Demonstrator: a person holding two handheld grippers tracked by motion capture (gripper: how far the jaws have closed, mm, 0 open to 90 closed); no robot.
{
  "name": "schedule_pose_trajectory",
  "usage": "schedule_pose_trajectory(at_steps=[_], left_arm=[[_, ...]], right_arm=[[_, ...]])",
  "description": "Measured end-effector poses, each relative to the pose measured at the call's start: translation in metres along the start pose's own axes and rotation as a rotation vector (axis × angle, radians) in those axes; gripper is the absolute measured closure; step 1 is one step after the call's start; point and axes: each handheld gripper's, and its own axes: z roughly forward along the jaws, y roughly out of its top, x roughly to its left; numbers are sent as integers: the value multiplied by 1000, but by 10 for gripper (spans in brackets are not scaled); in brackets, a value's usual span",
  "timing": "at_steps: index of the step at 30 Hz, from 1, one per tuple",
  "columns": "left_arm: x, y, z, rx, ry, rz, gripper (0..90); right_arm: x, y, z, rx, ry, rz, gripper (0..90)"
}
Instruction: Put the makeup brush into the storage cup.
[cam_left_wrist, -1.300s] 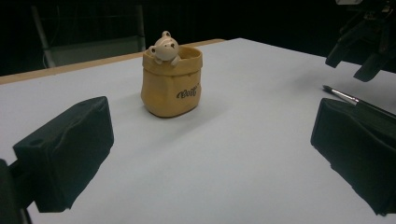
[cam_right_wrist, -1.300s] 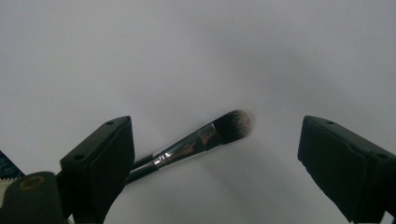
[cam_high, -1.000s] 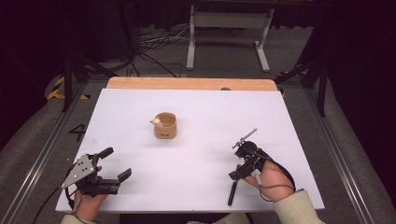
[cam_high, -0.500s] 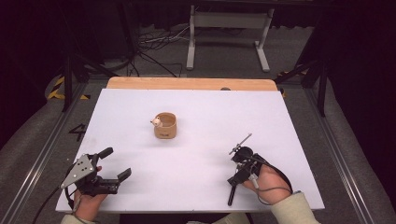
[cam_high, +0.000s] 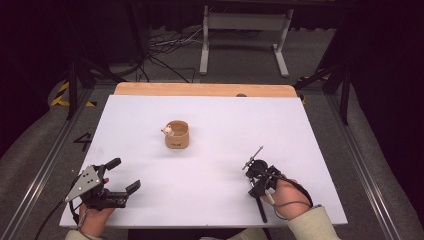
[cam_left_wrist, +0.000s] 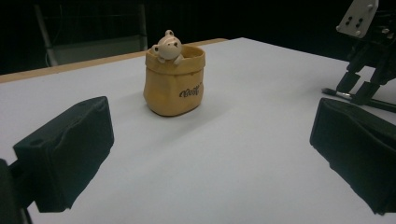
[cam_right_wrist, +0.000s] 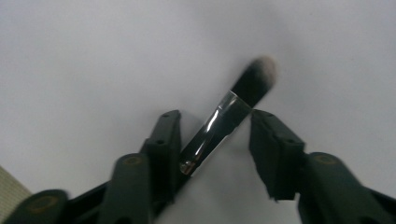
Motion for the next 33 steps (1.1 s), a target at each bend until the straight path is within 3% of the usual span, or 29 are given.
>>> schedule_pose_trajectory(at_steps=[3,4,12,16,27,33], left_arm=[[-1,0,1,0,3,1,3],[-1,0,2,2,1,4,4],[0,0,1,3,3,-5,4],[2,1,0,15,-23,-59,9],[2,1,-1,16,-24,-49,10],[1,2,0,15,-27,-45,10]], right_arm=[[2,0,-1,16,2,-14,746],[3,1,-1,19,-1,-20,755],[4,1,-3,22,-14,-29,781],[2,0,-6,3,-11,-31,792],[4,1,-11,-11,-20,-46,798],[4,2,-24,-76,-14,-48,799]])
